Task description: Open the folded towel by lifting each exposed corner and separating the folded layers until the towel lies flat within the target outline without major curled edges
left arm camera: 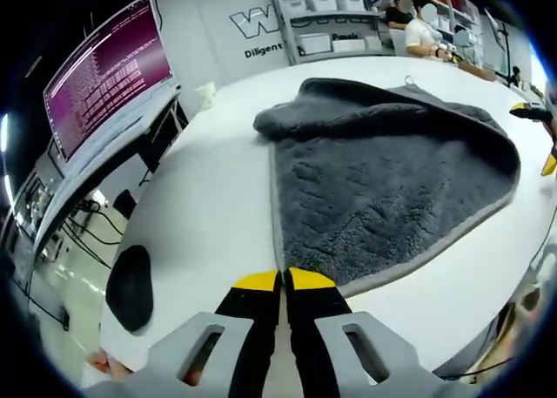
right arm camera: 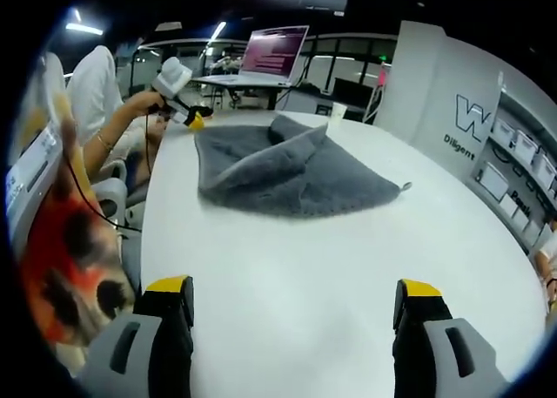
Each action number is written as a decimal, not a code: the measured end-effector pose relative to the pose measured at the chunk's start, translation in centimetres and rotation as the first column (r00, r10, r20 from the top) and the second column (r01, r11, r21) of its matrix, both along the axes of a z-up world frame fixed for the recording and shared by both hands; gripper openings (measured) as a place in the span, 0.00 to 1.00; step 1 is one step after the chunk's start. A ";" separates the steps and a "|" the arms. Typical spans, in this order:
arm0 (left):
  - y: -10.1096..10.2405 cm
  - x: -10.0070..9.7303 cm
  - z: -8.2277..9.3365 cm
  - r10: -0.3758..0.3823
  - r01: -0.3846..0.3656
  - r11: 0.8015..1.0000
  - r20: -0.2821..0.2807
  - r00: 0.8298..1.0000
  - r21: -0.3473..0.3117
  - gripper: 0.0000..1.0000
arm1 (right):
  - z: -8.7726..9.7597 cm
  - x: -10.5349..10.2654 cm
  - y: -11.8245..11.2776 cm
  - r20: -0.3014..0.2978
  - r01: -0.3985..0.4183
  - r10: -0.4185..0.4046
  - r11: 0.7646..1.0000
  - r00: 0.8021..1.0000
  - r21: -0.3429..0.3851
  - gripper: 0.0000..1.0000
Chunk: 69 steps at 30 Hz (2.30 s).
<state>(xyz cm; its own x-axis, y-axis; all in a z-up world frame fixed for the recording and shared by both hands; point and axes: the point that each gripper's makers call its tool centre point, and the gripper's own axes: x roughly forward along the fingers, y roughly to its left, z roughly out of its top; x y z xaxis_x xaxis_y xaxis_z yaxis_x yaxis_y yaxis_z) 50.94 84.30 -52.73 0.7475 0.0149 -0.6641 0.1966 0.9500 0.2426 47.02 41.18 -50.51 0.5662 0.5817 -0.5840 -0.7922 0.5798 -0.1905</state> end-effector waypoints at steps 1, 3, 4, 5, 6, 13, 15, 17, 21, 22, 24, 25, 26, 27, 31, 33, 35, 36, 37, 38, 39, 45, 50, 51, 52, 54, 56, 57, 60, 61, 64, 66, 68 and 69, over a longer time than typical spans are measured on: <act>0.0 -0.2 0.0 -0.002 0.002 1.000 -0.004 1.000 0.003 0.01 | 0.0 0.0 0.0 0.000 0.000 0.000 1.000 1.000 0.001 0.96; -0.1 -0.5 0.0 -0.006 0.006 1.000 -0.011 1.000 0.009 0.01 | 0.1 0.0 0.0 0.001 0.000 0.000 1.000 1.000 0.002 0.96; -0.1 -0.7 0.0 -0.007 0.007 1.000 -0.014 1.000 0.012 0.01 | 0.1 0.0 0.0 0.001 0.000 0.000 1.000 1.000 0.002 0.96; -0.2 -0.8 0.0 -0.008 0.009 1.000 -0.016 1.000 0.015 0.01 | 0.1 0.0 0.0 0.001 0.000 0.000 1.000 1.000 0.002 0.96; -0.2 -0.9 0.0 -0.009 0.009 1.000 -0.017 1.000 0.017 0.01 | 0.1 0.0 0.0 0.001 0.000 0.000 1.000 1.000 0.002 0.96; 0.2 -0.7 0.1 -0.014 0.014 1.000 0.000 1.000 -0.009 0.08 | 0.1 -0.1 0.2 0.001 -0.005 0.005 1.000 1.000 0.002 0.96; 0.3 -0.7 0.3 -0.006 0.006 1.000 0.005 1.000 -0.009 0.13 | 0.1 -0.1 0.2 0.000 -0.005 0.005 1.000 1.000 -0.001 0.96; 0.5 -0.7 0.4 0.002 -0.002 1.000 0.009 1.000 -0.009 0.20 | 0.0 -0.1 0.2 -0.002 -0.006 0.006 1.000 1.000 -0.003 0.96; -0.1 -0.7 0.9 -0.013 0.013 1.000 0.017 1.000 -0.007 0.33 | 0.0 -0.1 0.2 -0.003 -0.004 0.004 1.000 1.000 -0.001 0.96; -0.5 -0.6 1.0 -0.025 0.025 1.000 0.019 1.000 -0.016 0.36 | 0.0 -0.1 0.2 -0.004 -0.003 0.003 1.000 1.000 0.001 0.96; -1.4 -0.4 1.3 -0.055 0.056 0.997 0.032 0.998 -0.047 0.45 | 0.0 0.0 0.2 -0.004 -0.002 0.002 1.000 1.000 0.002 0.96; -1.7 -0.2 1.4 -0.060 0.062 0.996 0.042 0.997 -0.057 0.50 | 0.0 0.0 0.2 -0.006 -0.001 0.001 1.000 1.000 0.001 0.96; -1.9 -0.1 1.5 -0.065 0.067 0.996 0.048 0.997 -0.060 0.56 | -0.1 0.0 0.2 -0.007 0.000 0.000 1.000 1.000 0.001 0.96; -2.1 0.0 1.6 -0.072 0.075 0.995 0.053 0.996 -0.064 0.60 | -0.1 0.0 0.2 -0.007 0.000 0.000 1.000 1.000 0.000 0.96; -4.7 0.5 1.4 -0.136 0.146 0.975 0.074 0.988 -0.168 0.79 | -0.2 0.0 0.1 -0.011 0.000 0.000 1.000 1.000 -0.002 0.96; -5.3 0.7 1.7 -0.138 0.157 0.964 0.099 0.985 -0.214 0.84 | -0.2 0.0 0.1 -0.011 0.001 -0.001 1.000 1.000 -0.001 0.96; -5.7 0.8 2.0 -0.141 0.165 0.957 0.117 0.983 -0.238 0.87 | -0.2 0.1 0.0 -0.011 0.005 -0.005 1.000 1.000 0.000 0.96; -5.9 0.9 2.1 -0.142 0.170 0.954 0.125 0.982 -0.249 0.88 | -0.2 0.1 -0.1 -0.010 0.007 -0.007 1.000 1.000 0.000 0.96; -6.1 1.0 2.4 -0.142 0.175 0.948 0.140 0.980 -0.264 0.90 | -0.2 0.1 -0.1 -0.010 0.009 -0.009 1.000 1.000 0.001 0.96; -6.5 1.0 2.5 -0.145 0.182 0.940 0.147 0.978 -0.289 0.92 | -0.2 0.2 -0.1 -0.010 0.011 -0.011 1.000 1.000 0.000 0.96; -6.8 1.1 2.7 -0.147 0.190 0.930 0.155 0.977 -0.315 0.95 | -0.2 0.2 -0.1 -0.011 0.012 -0.012 1.000 1.000 -0.002 0.96; -7.9 1.2 3.0 -0.173 0.229 0.901 0.180 0.968 -0.369 0.98 | 0.8 1.0 0.4 0.008 0.017 -0.017 1.000 1.000 0.003 0.95; -8.5 1.2 2.8 -0.205 0.259 0.891 0.180 0.962 -0.374 0.99 | 2.3 2.1 1.7 0.025 0.002 -0.003 1.000 1.000 0.009 0.94; -8.6 1.2 2.8 -0.207 0.261 0.890 0.180 0.962 -0.374 0.99 | 2.3 2.1 1.8 0.025 0.000 0.000 1.000 1.000 0.007 0.93; -8.7 1.3 2.7 -0.215 0.268 0.886 0.178 0.960 -0.378 0.99 | 2.6 2.5 2.2 0.024 -0.008 0.008 1.000 1.000 -0.001 0.92; -8.8 1.5 2.8 -0.221 0.276 0.883 0.184 0.958 -0.379 0.99 | 3.3 3.2 3.1 0.027 -0.027 0.027 1.000 0.999 -0.008 0.90; -8.9 1.8 2.9 -0.225 0.282 0.883 0.189 0.956 -0.376 0.99 | 4.2 4.1 4.5 0.028 -0.054 0.054 0.999 0.998 0.005 0.89; -9.0 1.9 2.8 -0.231 0.285 0.884 0.184 0.955 -0.370 0.99 | 4.5 4.4 5.0 0.029 -0.064 0.064 0.998 0.998 0.014 0.89; -9.1 1.8 2.6 -0.251 0.297 0.887 0.172 0.953 -0.353 0.99 | 6.3 6.4 7.4 0.034 -0.097 0.095 0.994 0.995 0.053 0.86; -9.2 1.9 2.6 -0.250 0.298 0.886 0.176 0.952 -0.355 0.99 | 6.9 7.1 8.2 0.036 -0.102 0.099 0.993 0.994 0.062 0.84; -9.3 1.9 2.4 -0.258 0.306 0.884 0.175 0.950 -0.353 0.99 | 8.0 8.5 10.2 0.035 -0.132 0.130 0.988 0.991 0.075 0.80; -9.3 1.8 2.4 -0.260 0.308 0.883 0.177 0.949 -0.356 0.99 | 8.7 9.7 11.8 0.032 -0.154 0.152 0.984 0.988 0.089 0.77; -9.2 1.7 2.4 -0.255 0.307 0.881 0.185 0.949 -0.359 0.99 | 9.2 10.9 13.4 0.034 -0.169 0.167 0.980 0.985 0.102 0.73; -9.2 1.7 2.5 -0.252 0.306 0.881 0.190 0.949 -0.360 0.99 | 9.5 11.5 14.1 0.034 -0.176 0.173 0.979 0.984 0.107 0.72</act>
